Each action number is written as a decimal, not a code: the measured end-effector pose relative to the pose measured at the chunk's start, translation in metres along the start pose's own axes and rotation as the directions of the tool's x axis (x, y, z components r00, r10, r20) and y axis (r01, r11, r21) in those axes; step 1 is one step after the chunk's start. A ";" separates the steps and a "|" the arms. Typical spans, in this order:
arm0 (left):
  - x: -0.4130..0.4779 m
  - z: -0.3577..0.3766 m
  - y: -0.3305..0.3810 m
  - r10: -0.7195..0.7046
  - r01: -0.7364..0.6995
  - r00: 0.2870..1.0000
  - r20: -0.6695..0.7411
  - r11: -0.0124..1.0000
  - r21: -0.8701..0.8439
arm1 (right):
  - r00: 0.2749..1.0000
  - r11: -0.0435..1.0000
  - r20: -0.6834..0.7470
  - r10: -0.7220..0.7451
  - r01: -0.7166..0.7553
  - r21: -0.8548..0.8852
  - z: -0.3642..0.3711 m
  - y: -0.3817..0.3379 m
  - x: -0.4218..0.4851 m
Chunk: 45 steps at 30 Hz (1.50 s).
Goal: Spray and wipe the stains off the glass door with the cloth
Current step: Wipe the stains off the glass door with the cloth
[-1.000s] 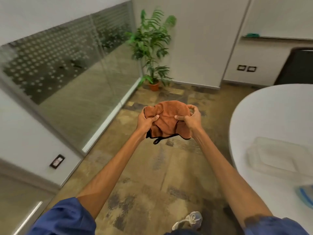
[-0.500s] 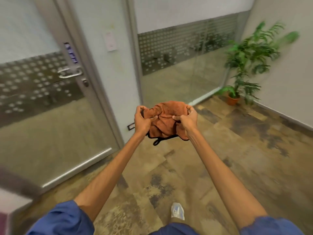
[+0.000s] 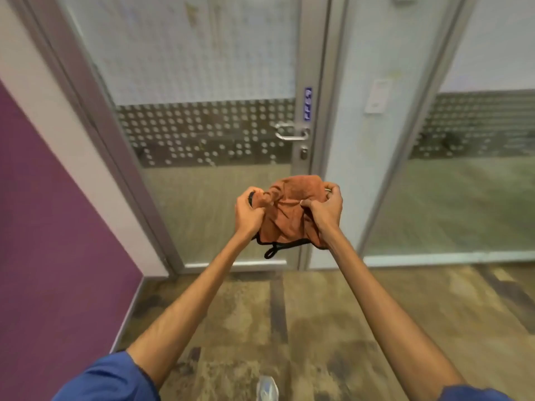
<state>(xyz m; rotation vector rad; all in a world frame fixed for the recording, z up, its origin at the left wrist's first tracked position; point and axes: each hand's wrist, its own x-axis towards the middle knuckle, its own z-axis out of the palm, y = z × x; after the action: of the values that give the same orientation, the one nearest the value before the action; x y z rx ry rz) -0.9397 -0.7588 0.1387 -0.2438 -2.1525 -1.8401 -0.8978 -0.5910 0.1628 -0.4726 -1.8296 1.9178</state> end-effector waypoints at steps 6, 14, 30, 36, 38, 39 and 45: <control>0.102 -0.055 -0.008 0.058 -0.058 0.990 -0.125 0.998 0.004 | 0.979 0.978 0.021 -0.201 0.202 -0.043 0.125 -0.008 0.055; 0.233 -0.098 0.005 0.104 -0.115 0.978 -0.182 0.992 -0.054 | 0.961 0.956 -0.006 -0.275 0.273 -0.106 0.239 -0.021 0.145; 0.413 -0.215 0.003 0.285 -0.286 0.958 -0.021 0.957 -0.047 | 0.638 0.458 0.174 -0.750 0.692 -0.558 0.471 -0.015 0.188; 0.490 -0.286 0.006 0.326 -0.325 0.945 -0.026 0.930 -0.169 | 0.595 0.365 0.188 -0.781 0.680 -0.636 0.565 -0.048 0.225; 0.515 -0.308 0.006 0.373 -0.371 0.927 -0.018 0.912 -0.174 | 0.594 0.353 0.177 -0.785 0.663 -0.660 0.595 -0.061 0.232; 0.526 -0.319 0.007 0.398 -0.393 0.918 -0.010 0.904 -0.170 | 0.594 0.350 0.172 -0.786 0.656 -0.668 0.610 -0.067 0.236; 0.577 -0.374 -0.009 0.501 -0.505 0.860 -0.097 0.863 -0.025 | 0.611 0.337 0.154 -0.776 0.610 -0.717 0.669 -0.082 0.269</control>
<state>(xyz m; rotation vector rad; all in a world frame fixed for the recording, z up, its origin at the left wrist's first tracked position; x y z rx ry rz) -1.4428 -1.1653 0.3723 -0.6584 -1.7622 -1.5622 -1.4741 -1.0093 0.3024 -0.0400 -2.0801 0.4717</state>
